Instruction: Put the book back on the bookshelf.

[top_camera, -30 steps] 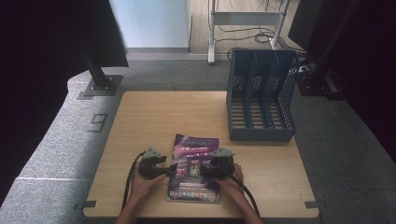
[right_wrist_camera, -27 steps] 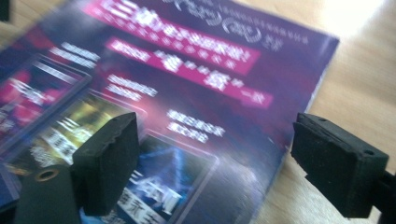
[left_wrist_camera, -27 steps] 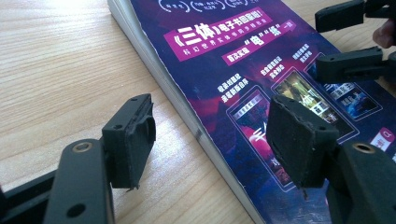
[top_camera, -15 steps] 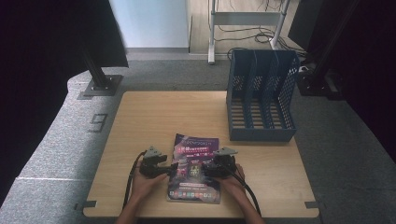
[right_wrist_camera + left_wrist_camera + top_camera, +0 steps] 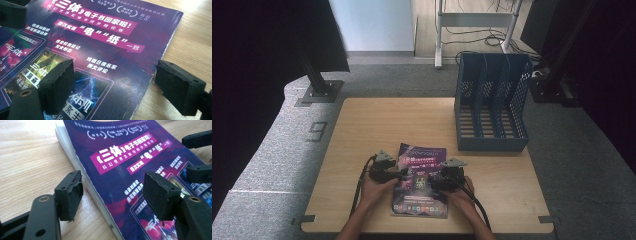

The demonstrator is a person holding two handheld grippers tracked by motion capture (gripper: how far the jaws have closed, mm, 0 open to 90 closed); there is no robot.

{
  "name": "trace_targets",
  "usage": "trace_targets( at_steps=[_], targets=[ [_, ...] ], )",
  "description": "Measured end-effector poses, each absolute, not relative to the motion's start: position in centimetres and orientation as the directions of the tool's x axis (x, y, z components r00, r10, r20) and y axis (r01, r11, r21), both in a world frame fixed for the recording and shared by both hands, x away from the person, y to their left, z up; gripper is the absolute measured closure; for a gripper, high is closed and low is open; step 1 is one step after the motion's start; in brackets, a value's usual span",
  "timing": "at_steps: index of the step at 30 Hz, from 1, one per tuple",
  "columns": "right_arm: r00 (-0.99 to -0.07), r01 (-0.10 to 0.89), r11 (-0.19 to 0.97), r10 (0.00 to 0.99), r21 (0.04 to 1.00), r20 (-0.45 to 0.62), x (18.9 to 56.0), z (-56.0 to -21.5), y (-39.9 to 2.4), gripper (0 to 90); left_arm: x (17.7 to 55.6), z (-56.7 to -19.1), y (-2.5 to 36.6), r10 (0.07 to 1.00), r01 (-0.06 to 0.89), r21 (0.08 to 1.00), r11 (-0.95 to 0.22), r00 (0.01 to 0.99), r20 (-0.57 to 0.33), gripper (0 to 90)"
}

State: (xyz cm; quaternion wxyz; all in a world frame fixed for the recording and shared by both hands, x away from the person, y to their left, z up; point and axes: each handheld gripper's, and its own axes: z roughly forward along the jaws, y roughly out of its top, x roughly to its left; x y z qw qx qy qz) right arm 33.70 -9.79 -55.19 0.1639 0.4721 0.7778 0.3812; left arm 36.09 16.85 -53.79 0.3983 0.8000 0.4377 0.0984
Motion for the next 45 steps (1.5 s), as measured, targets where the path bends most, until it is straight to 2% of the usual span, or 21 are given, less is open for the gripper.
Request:
trace_targets(
  at_steps=[14, 45],
  targets=[
    [-0.499, 0.603, 0.26, 0.86, 0.754, 0.103, 33.6, -55.3, -9.8, 15.8, 37.8, -54.6, 16.8, 0.782, 0.64, 0.717, -0.277, 0.583, -0.219, 32.7],
    [-0.496, 0.597, 0.253, 0.862, 0.761, 0.103, 33.5, -55.4, -9.8, 16.0, 37.6, -53.9, 17.0, 0.76, 0.628, 0.746, -0.222, 0.591, -0.271, 33.6]
  ],
)
